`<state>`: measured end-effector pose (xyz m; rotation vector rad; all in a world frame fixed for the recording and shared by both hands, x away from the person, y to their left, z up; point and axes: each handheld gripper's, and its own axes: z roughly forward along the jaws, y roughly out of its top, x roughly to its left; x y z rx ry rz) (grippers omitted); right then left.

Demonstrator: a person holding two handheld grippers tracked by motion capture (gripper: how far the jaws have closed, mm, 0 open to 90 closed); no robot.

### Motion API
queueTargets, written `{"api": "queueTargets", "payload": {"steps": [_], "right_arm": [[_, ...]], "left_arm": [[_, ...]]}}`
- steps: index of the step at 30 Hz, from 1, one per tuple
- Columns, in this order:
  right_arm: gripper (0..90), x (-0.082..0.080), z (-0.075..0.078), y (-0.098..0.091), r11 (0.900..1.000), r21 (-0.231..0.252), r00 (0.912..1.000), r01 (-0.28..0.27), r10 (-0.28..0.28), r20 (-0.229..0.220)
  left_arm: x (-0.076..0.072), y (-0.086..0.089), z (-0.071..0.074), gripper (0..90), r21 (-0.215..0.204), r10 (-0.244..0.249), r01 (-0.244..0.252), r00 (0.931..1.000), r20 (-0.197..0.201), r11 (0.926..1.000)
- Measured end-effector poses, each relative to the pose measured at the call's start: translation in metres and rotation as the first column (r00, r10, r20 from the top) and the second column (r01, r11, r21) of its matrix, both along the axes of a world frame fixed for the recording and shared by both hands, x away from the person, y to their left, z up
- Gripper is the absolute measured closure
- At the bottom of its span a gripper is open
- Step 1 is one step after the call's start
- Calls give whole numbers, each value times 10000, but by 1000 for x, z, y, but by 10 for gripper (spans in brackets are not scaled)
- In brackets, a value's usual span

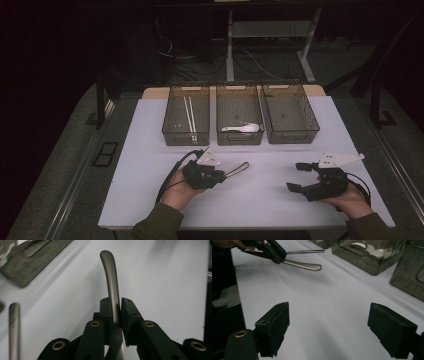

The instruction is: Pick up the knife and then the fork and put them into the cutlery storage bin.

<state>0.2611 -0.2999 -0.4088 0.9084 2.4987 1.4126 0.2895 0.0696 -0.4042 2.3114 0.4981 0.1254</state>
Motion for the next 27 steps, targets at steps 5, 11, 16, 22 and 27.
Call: {"api": "queueTargets", "payload": {"steps": [5,11,16,22,27], "right_arm": [[182,5,9,11,9956,-666,9977,-661,667,70],[186,11,22,26,9845,-988,9885,-1449,1484,284],[188,21,29,44,9737,-1091,9782,-2002,2049,338],[190,30,30,64,9537,-1371,9614,-2676,2738,281],[249,34,28,77,9284,-1724,9415,-3292,3367,155]], "left_arm": [[-2,-11,4,795,-46,-836,836,9965,60,9965],[-1,-26,6,795,27,-1717,1717,9851,-42,9851],[1,-36,6,795,-5,-2168,2168,9761,-176,9762],[5,-47,11,795,126,-2787,2788,9603,-94,9603],[5,-53,15,794,-2,-3243,3243,9460,-12,9460]]}}
